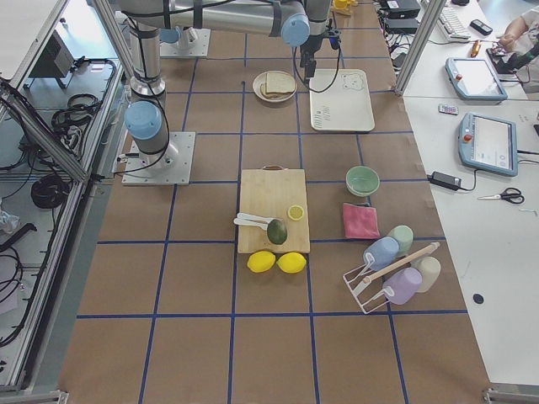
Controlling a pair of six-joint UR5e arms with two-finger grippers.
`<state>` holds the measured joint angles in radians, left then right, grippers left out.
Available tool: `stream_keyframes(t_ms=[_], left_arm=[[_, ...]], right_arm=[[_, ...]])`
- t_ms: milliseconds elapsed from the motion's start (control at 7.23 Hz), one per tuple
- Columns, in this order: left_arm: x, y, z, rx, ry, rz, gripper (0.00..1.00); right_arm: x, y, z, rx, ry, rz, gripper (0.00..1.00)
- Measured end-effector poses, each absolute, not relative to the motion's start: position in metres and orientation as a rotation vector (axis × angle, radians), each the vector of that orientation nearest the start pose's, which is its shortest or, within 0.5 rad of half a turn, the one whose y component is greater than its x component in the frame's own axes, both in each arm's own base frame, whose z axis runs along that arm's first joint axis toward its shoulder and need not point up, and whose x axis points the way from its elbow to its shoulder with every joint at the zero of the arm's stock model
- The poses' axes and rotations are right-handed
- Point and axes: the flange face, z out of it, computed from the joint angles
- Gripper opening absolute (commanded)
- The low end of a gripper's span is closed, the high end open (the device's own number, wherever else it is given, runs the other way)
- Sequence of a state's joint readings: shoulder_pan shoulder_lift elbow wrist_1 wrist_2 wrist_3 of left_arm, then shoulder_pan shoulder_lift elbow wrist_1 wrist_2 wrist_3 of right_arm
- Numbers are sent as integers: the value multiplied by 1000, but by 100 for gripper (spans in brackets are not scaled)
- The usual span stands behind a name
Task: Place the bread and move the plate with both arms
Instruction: 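Raise the right gripper away while the left arm reaches toward the plate, then lower the left gripper and grasp the white plate's rim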
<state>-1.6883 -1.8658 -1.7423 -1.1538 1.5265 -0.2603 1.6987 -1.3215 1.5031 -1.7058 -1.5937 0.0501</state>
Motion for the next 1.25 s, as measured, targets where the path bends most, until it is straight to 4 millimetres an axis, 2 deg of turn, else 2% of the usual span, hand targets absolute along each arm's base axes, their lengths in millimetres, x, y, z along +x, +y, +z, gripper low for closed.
stream_keyframes(t_ms=[692,969,1245], left_arm=[[-213,-535,267,-232,3154,149,100],[-217,-533,260,-225,3151,170,100],[-229,-518,244,-202,3137,229,96]], right_arm=[[191,-528,443,-149,3167,89,100],[178,-524,441,-227,3161,122,100],[163,-523,433,-197,3158,169,100]])
